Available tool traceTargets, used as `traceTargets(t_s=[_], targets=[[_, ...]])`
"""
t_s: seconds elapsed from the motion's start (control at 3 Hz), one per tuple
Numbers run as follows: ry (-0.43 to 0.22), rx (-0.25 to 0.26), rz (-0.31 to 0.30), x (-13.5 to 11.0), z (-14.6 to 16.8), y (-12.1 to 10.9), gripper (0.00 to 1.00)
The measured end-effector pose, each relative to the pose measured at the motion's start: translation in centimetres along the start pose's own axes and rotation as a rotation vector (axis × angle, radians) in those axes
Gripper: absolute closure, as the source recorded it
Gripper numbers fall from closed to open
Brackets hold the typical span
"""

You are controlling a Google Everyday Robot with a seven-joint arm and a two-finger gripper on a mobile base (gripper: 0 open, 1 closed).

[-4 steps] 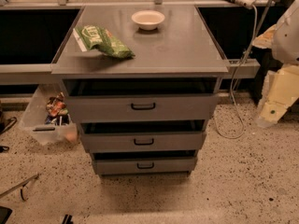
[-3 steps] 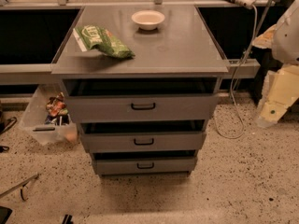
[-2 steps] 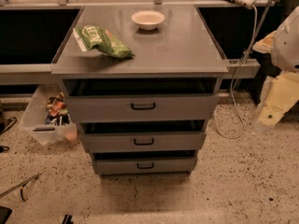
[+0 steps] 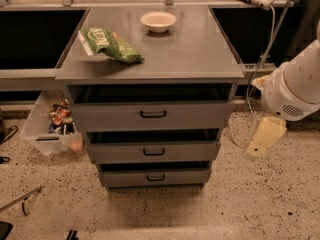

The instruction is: Open top drawer

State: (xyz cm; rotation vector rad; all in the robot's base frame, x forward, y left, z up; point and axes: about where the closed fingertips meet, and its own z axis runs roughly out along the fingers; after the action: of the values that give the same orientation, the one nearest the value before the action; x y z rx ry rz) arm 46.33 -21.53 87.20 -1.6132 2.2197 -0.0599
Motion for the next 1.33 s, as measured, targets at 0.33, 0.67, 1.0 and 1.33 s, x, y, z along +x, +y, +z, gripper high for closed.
traceTargets(t_s=[0.33, 0.67, 1.0, 1.33], targets=[[-0.06, -0.035, -0.032, -1.1, 5.4, -0.5, 0.0], [-0.06, -0.035, -0.033, -1.1, 5.4, -0.5, 0.0], [-0.075, -0.046, -0.048, -1.5, 6.3, -0.7, 0.0], [-0.107, -0.044, -0.095, -3.1, 8.5, -1.1, 0.0]])
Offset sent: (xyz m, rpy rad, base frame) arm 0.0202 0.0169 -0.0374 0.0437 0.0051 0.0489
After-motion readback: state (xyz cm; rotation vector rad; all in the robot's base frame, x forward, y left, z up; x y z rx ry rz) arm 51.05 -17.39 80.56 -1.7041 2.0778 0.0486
